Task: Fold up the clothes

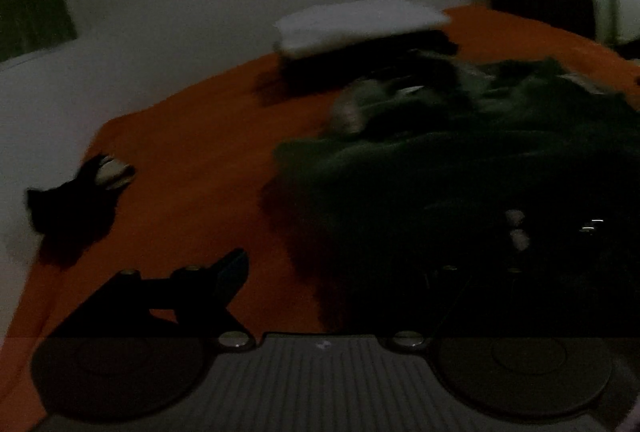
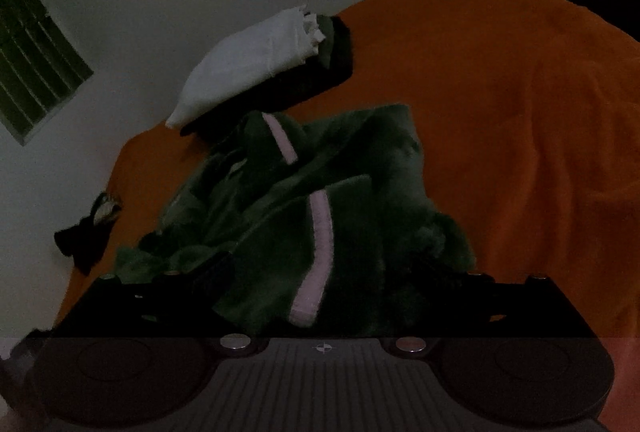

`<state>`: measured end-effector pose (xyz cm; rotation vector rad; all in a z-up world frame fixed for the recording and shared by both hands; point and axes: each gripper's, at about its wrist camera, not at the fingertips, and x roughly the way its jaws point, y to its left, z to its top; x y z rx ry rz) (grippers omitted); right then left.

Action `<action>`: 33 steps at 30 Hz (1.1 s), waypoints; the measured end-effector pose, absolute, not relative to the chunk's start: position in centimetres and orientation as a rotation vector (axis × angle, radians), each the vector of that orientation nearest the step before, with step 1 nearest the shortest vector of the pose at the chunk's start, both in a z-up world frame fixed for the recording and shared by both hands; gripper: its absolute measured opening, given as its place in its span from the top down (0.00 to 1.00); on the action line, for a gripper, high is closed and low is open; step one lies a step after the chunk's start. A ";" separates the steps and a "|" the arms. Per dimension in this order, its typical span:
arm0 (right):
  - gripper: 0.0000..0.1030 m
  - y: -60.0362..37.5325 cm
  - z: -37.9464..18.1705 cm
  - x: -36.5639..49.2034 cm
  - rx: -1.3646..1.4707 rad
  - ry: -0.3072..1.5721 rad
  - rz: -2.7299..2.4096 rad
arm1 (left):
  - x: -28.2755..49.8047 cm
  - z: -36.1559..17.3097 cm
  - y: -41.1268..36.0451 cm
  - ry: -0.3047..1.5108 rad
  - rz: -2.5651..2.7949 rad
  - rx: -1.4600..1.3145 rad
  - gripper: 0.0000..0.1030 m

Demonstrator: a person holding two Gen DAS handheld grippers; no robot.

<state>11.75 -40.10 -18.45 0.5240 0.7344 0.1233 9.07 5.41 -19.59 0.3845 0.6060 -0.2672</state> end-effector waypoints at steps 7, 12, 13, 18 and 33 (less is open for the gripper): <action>0.33 -39.8 -21.5 13.8 0.596 0.838 0.071 | 10.1 -23.1 2.9 0.648 -0.224 0.489 0.25; 0.70 -38.3 -22.3 14.5 0.619 0.874 0.097 | 12.5 -23.9 4.3 0.668 -0.051 0.419 0.27; 0.71 -37.9 -21.9 14.4 0.622 0.861 0.109 | 12.8 -23.9 4.6 0.663 -0.032 0.407 0.27; 0.79 -35.8 -19.7 13.8 0.637 0.795 0.167 | 12.0 -22.4 7.2 0.597 -0.020 0.259 0.64; 0.62 -33.8 -22.5 12.0 0.609 0.923 0.216 | 9.5 -20.1 17.3 0.549 -0.087 -0.017 0.16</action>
